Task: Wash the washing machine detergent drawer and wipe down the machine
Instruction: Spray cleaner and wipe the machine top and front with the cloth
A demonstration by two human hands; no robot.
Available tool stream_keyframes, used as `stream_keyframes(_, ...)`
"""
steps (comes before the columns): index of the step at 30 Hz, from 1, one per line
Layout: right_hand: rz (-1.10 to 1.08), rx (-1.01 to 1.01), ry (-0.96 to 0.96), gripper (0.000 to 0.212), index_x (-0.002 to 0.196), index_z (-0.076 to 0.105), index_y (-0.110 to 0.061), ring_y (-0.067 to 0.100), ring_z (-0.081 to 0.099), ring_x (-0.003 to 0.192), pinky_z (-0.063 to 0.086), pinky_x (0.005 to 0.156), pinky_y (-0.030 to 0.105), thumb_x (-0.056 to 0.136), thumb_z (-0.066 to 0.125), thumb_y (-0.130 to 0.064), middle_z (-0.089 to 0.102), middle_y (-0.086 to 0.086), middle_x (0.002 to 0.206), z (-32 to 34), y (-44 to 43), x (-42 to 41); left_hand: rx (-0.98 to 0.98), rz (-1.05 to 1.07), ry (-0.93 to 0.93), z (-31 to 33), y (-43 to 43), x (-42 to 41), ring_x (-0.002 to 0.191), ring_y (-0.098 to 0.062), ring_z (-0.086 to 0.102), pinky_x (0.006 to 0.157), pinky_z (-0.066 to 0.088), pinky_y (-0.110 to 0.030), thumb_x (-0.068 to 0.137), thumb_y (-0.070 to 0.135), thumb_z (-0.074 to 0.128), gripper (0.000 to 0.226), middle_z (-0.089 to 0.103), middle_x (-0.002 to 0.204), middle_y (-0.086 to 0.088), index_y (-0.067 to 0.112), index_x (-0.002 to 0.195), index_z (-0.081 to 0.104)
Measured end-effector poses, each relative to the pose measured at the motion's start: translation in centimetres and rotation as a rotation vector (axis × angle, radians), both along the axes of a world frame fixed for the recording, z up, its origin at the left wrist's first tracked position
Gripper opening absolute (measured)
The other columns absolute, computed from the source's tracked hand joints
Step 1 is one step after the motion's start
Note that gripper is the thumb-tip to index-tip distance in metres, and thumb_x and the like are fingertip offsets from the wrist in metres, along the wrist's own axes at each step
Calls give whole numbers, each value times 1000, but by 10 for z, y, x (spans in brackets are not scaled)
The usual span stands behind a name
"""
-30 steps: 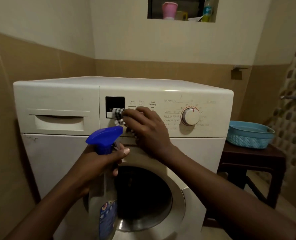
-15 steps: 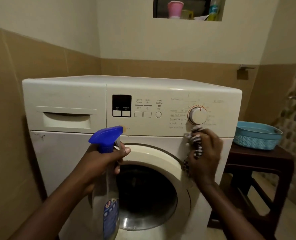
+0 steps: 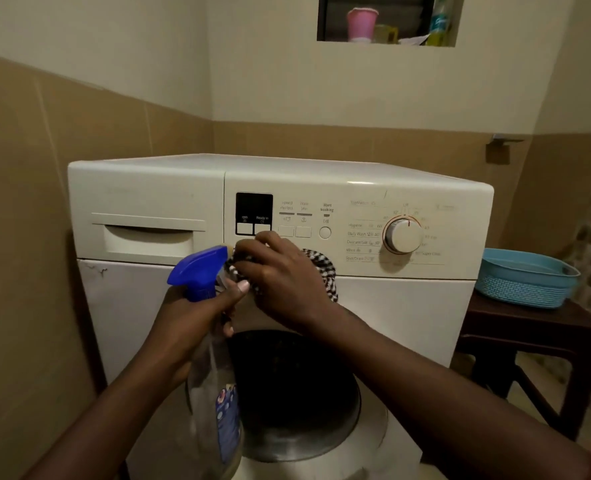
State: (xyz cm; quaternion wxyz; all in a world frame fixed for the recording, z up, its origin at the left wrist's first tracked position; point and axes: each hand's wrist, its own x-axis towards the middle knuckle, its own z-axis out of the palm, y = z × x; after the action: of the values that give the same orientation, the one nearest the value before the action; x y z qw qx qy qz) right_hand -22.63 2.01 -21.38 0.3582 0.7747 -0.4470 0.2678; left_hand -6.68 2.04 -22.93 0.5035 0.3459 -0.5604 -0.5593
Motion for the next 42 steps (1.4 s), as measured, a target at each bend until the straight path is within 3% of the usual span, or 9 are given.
stream_keyframes(2,-25,-50,-53,23,100,73,-12,26,53,103,48,74,37,80,63,-5,66,6,114,13,5,-8,7,-9,13,5,1,3,54,-21,58,53,51,-31,67,29,77,51,61,70,-14,2,107,63)
stream_keyframes(5,-162,-290,-413,30,103,70,-7,27,51,105,50,81,39,74,64,-2,63,10,116,46,21,-46,30,-30,28,13,1,9,50,-19,58,50,53,-27,65,31,76,54,62,67,-11,2,109,61)
stream_keyframes(9,-295,-392,-724,43,109,65,-5,28,48,111,45,90,33,77,45,-26,57,10,122,73,34,-74,37,-39,40,19,-2,13,49,-18,57,50,53,-27,66,31,75,56,61,70,-10,1,110,60)
stream_keyframes(13,-214,-333,-508,36,114,65,-6,26,47,109,41,88,31,79,59,-7,61,11,121,68,0,-19,6,-27,37,24,-6,11,52,-19,57,54,52,-31,63,33,77,56,61,71,-11,4,108,61)
stream_keyframes(20,-49,-158,-109,39,116,65,-7,27,46,112,41,84,33,77,67,-13,59,11,128,36,-34,35,-22,9,63,20,-9,22,54,-19,56,52,48,-31,67,32,77,42,60,66,-7,7,99,66)
stream_keyframes(24,-26,-166,-40,35,112,68,-9,30,49,112,43,79,36,79,56,-3,61,11,125,35,-24,10,-5,-27,79,15,-6,25,54,-19,55,51,49,-31,66,30,76,35,57,64,-8,9,92,66)
stream_keyframes(29,-316,-492,-399,44,111,67,-5,29,47,109,43,85,38,69,67,7,62,15,121,40,16,-63,24,-45,42,18,-12,30,51,-19,60,50,54,-29,68,32,74,41,62,65,-9,5,97,63)
stream_keyframes(33,-394,-450,-506,48,115,62,-9,28,48,112,50,83,37,69,63,5,56,10,125,44,40,-84,-26,-129,9,23,-7,19,52,-21,56,50,52,-29,67,30,76,36,60,66,-9,8,93,63)
stream_keyframes(42,-35,-281,-1096,9,95,64,-13,9,61,86,47,76,26,88,60,-9,67,-6,89,107,49,-77,-63,-218,11,70,1,-26,53,-23,59,51,54,-29,67,24,79,39,62,70,-11,7,99,67)
